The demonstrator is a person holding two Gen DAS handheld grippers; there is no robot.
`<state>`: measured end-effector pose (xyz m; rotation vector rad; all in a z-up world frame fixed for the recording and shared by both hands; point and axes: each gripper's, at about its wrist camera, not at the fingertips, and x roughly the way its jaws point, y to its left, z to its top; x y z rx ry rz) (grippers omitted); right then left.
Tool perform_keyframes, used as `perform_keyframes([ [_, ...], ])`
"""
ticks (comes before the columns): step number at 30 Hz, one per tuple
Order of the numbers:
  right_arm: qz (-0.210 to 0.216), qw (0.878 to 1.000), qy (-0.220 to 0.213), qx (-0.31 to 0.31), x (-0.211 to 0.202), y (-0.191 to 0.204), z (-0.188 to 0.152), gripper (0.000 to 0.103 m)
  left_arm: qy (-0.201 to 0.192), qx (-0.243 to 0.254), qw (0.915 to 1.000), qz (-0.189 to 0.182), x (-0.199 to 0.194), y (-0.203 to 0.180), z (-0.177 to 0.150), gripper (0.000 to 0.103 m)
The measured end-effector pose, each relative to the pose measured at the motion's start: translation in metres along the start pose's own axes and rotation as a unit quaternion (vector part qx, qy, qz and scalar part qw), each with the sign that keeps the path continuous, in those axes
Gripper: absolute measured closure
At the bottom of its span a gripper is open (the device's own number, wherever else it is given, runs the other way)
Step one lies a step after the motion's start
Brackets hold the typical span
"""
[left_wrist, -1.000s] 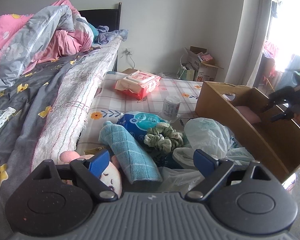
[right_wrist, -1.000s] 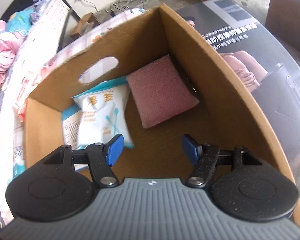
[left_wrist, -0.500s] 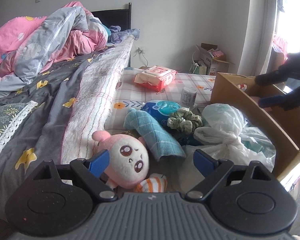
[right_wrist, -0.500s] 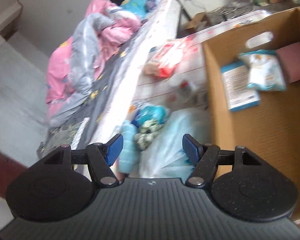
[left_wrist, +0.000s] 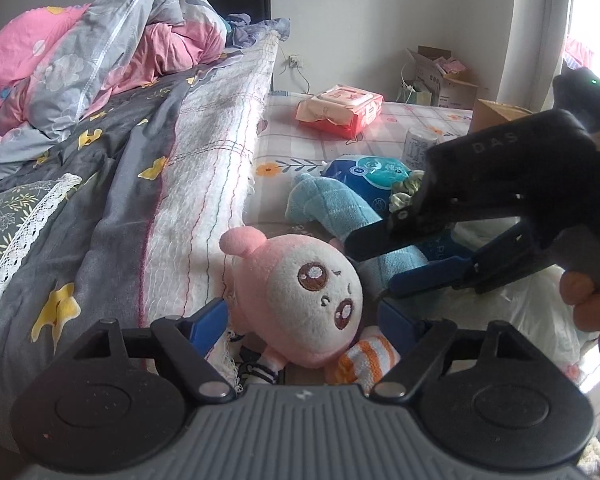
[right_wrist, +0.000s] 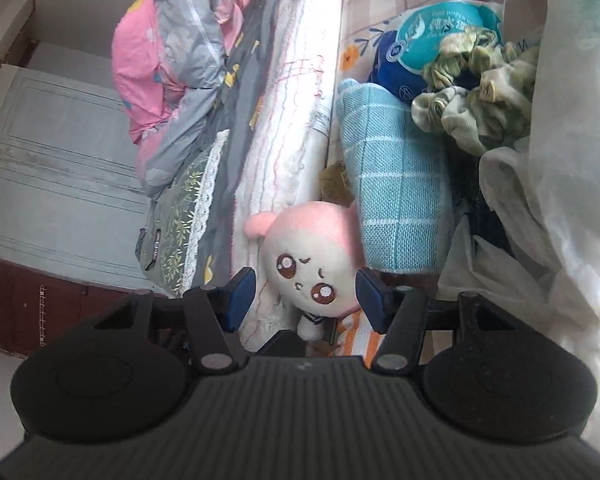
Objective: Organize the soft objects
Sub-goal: 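Move the right tool back to the pile and grasp the pink plush doll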
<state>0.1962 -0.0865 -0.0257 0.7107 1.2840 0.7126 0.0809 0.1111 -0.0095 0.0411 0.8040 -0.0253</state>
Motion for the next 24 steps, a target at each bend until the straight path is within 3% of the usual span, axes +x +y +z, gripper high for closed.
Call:
perform_keyframes([
  [7,-0.019,0.999,-0.002,0.037,0.038,-0.006,0.011,0.047,0.03,0.018,0.9994,-0.007,0.035,0.005,0.011,0.018],
  [14,-0.021,0.998,-0.004,0.051,0.059,-0.009,0.019,0.036,0.049,0.016,0.9987,0.002,0.06,0.005,0.015,0.014],
  [24,0.045,0.996,0.012,0.07,0.05,-0.012,0.018,0.035,0.028,0.015,0.9992,0.026,0.027,-0.001,0.024,0.016],
])
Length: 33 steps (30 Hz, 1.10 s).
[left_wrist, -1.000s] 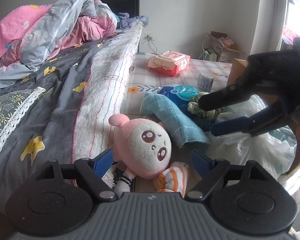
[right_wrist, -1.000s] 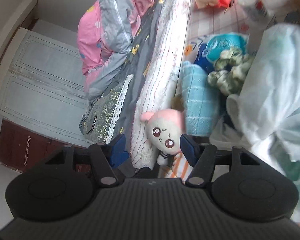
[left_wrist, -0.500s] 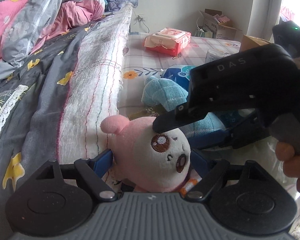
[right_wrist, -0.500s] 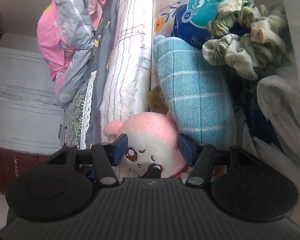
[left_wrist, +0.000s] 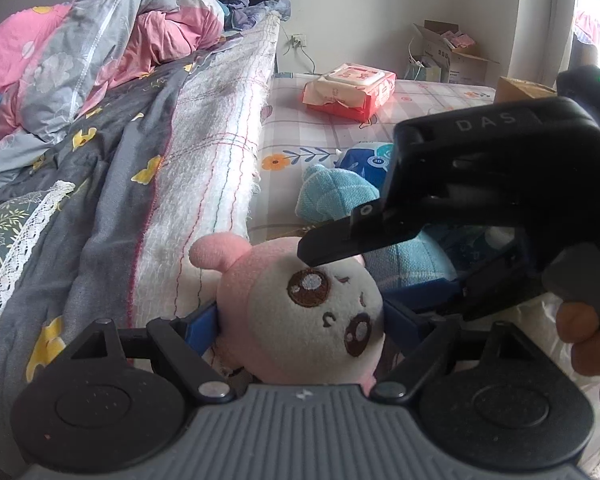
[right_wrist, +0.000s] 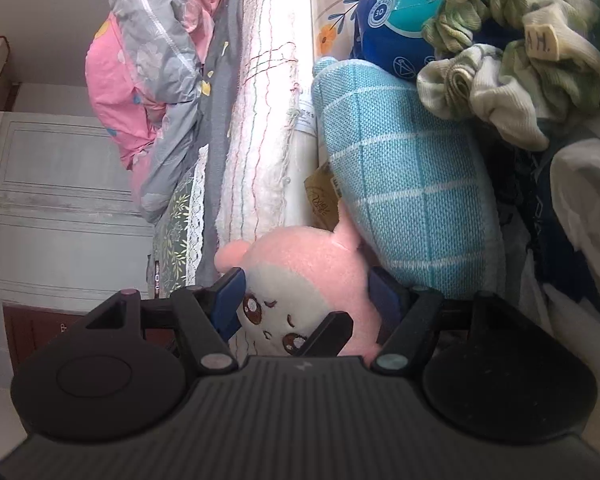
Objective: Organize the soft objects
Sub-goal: 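Move the right tool back to the pile and grasp the pink plush doll, then carry the pink plush doll with the right tool into the cardboard box and release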
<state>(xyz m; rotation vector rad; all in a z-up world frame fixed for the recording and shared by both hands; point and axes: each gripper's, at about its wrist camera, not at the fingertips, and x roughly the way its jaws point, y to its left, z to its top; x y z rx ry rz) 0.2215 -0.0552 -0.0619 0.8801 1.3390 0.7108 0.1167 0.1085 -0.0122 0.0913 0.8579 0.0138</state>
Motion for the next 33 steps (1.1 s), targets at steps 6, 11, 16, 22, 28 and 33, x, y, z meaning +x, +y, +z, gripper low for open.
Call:
perform_keyframes([
  [6,0.057,0.998,0.013,-0.013,-0.027,0.019,-0.015,0.035,-0.037,-0.013,0.9992,0.012,-0.05,0.0,0.005,0.017],
  [11,0.092,0.995,0.012,-0.032,-0.056,0.035,-0.027,0.035,-0.093,-0.005,0.9956,0.013,-0.087,-0.015,0.024,0.02],
  [16,0.125,0.991,-0.037,-0.038,-0.11,0.034,-0.024,0.035,-0.129,0.037,0.9909,-0.007,-0.096,-0.055,0.053,0.02],
  [22,0.109,0.984,-0.136,-0.047,-0.201,0.012,-0.015,0.035,-0.156,0.088,0.9808,-0.077,-0.087,-0.132,0.089,0.02],
  [28,0.046,0.967,-0.244,-0.048,-0.306,-0.03,0.0,0.036,-0.154,0.139,0.9629,-0.173,-0.055,-0.235,0.127,0.02],
  [33,-0.053,0.958,-0.282,-0.027,-0.372,-0.083,0.03,0.036,-0.087,0.134,0.9578,-0.239,-0.003,-0.313,0.149,0.02],
])
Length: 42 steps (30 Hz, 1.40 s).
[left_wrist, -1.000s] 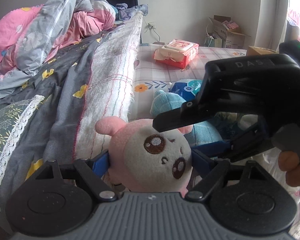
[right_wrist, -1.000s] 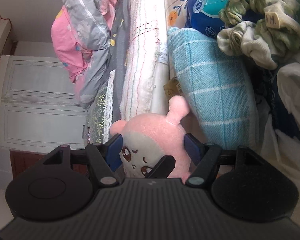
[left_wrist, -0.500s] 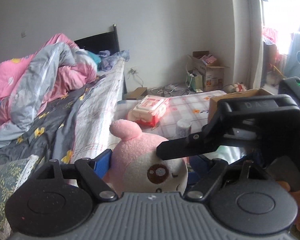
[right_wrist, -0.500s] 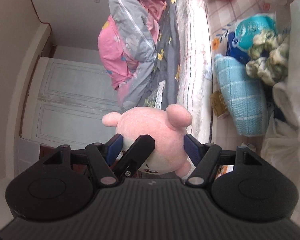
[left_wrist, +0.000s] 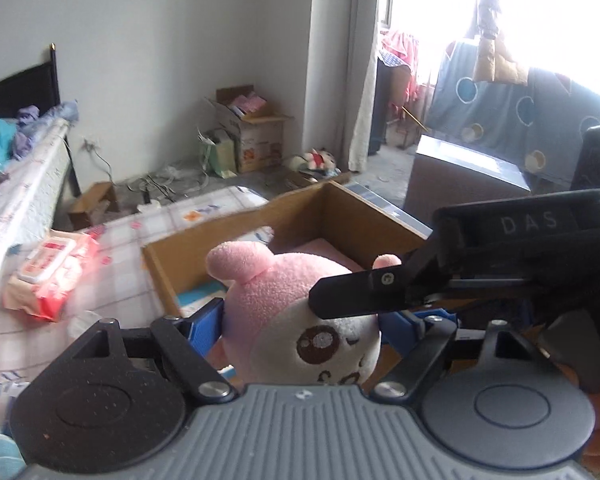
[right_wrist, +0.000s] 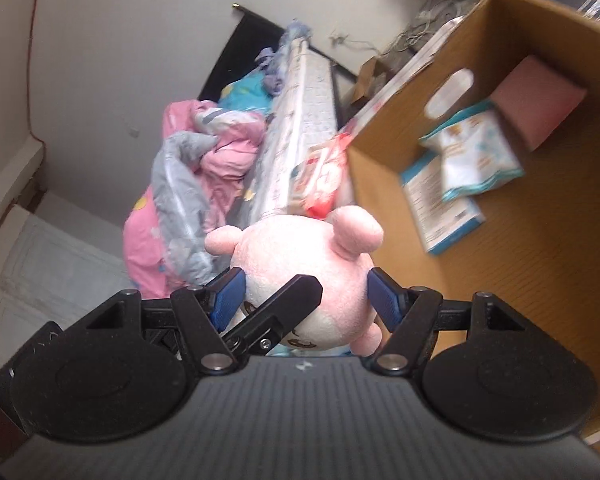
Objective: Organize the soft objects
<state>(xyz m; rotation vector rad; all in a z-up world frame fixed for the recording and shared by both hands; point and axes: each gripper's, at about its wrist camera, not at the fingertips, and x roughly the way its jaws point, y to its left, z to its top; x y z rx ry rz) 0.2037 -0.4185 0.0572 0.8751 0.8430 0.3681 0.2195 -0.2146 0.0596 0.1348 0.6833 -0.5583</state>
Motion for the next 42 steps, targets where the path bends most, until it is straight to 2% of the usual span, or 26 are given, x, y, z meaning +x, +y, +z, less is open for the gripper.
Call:
perform_keyframes([
  [4,-0.077,0.997,0.013,-0.01,-0.002,-0.039,0.04,0.036,0.049,-0.034,0.9975,-0.038,0.062,-0.017,0.009,0.02],
  [7,-0.13,0.99,0.026,-0.042,0.008,-0.054,0.064,0.037,0.086,-0.032,0.9949,-0.041,0.096,-0.024,0.006,0.02],
  [10,-0.183,0.98,0.024,-0.072,0.018,-0.065,0.081,0.04,0.114,-0.025,0.9925,-0.036,0.115,-0.024,0.001,0.02],
  [13,-0.218,0.969,0.015,-0.113,0.026,-0.066,0.086,0.041,0.115,-0.025,0.9926,-0.028,0.112,-0.018,-0.007,0.02],
  [18,-0.216,0.97,0.008,-0.11,0.023,-0.071,0.085,0.041,0.1,-0.026,0.9947,-0.002,0.088,0.0,-0.009,0.02],
  [25,-0.213,0.968,0.005,-0.132,0.027,-0.045,0.081,0.041,0.069,-0.052,0.9961,0.017,0.031,0.031,-0.015,0.02],
  [28,-0.197,0.97,0.015,-0.143,0.046,-0.033,0.085,0.041,0.059,-0.068,0.9955,0.029,0.01,0.046,-0.02,0.02],
  [31,-0.174,0.977,0.037,-0.121,0.073,-0.031,0.094,0.042,0.049,-0.086,0.9941,0.045,-0.01,0.061,-0.028,0.02],
  [36,-0.202,0.971,0.027,-0.128,0.109,-0.029,0.112,0.046,0.036,-0.099,0.9921,0.068,-0.037,0.083,-0.04,0.02],
  [42,-0.208,0.972,0.066,-0.09,0.153,-0.051,0.134,0.046,0.031,-0.118,0.9897,0.075,-0.05,0.103,-0.047,0.02],
])
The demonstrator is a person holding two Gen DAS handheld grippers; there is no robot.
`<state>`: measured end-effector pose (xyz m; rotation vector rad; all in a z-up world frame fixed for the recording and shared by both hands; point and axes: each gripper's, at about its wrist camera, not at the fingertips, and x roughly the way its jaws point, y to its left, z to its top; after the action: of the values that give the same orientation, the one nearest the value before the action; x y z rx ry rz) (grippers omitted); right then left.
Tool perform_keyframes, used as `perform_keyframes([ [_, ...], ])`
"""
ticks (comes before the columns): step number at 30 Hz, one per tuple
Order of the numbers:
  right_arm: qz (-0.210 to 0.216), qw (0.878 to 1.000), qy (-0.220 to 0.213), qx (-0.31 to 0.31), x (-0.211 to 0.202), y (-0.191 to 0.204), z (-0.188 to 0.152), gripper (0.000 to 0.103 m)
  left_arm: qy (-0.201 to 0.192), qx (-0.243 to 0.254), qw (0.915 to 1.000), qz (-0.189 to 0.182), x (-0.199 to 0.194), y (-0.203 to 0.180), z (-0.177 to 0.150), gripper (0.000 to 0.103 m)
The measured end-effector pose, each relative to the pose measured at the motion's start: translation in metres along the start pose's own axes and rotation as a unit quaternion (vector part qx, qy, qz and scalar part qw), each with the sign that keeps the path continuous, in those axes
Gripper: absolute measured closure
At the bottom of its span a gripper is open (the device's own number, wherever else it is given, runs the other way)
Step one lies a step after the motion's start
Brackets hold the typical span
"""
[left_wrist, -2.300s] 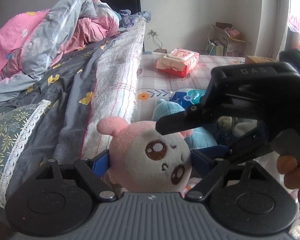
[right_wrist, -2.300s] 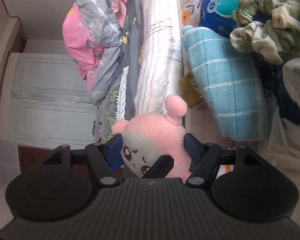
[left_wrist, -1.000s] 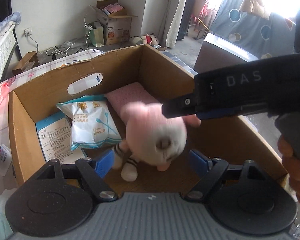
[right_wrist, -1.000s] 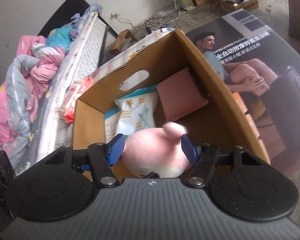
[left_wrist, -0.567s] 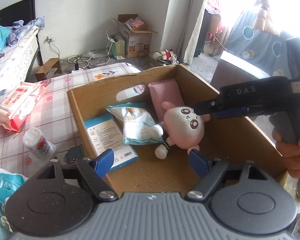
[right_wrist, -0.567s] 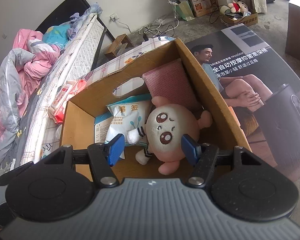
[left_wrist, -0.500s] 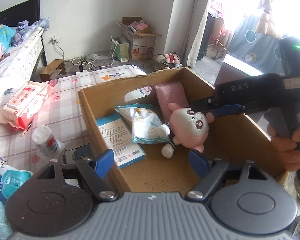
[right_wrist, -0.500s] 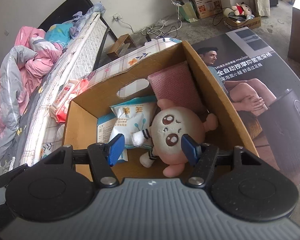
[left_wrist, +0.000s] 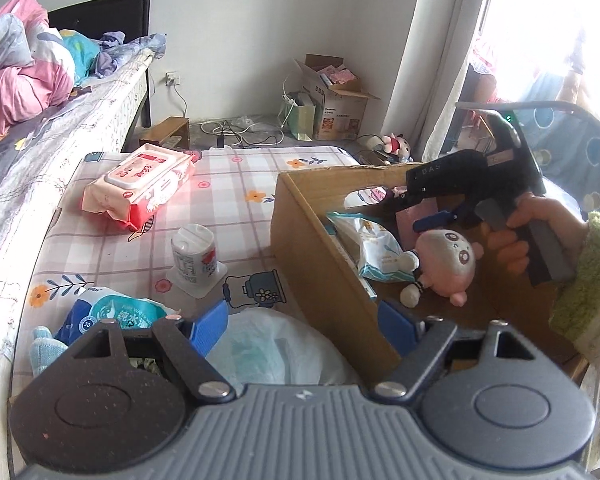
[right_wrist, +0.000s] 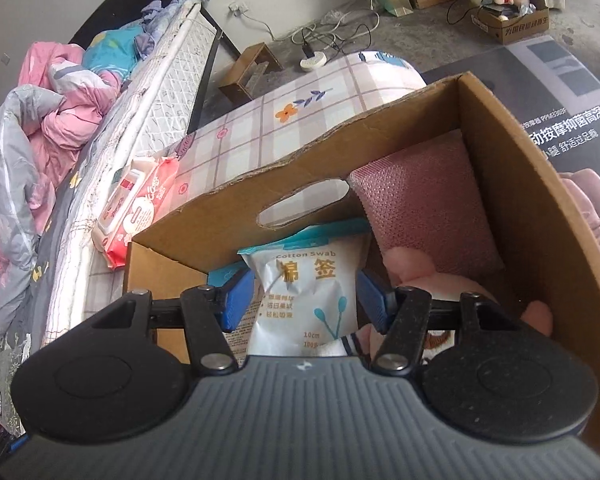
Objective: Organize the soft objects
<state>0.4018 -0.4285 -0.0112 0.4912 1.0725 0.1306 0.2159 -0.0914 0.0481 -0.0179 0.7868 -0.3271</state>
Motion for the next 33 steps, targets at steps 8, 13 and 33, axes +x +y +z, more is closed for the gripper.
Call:
perform_keyframes([
  [8,-0.029,0.999,0.045,0.003,0.002,-0.012,-0.008,0.056,-0.005,-0.006,0.9999,-0.012,-0.002,0.009,-0.001,0.02],
  [13,-0.05,0.995,0.081,-0.006,-0.003,-0.017,-0.029,0.057,-0.011,-0.009,0.9996,-0.024,-0.005,0.009,-0.005,0.02],
  [33,-0.034,0.997,-0.041,-0.051,-0.048,0.006,-0.003,0.05,-0.019,-0.006,0.9996,-0.02,-0.013,0.016,-0.009,0.02],
])
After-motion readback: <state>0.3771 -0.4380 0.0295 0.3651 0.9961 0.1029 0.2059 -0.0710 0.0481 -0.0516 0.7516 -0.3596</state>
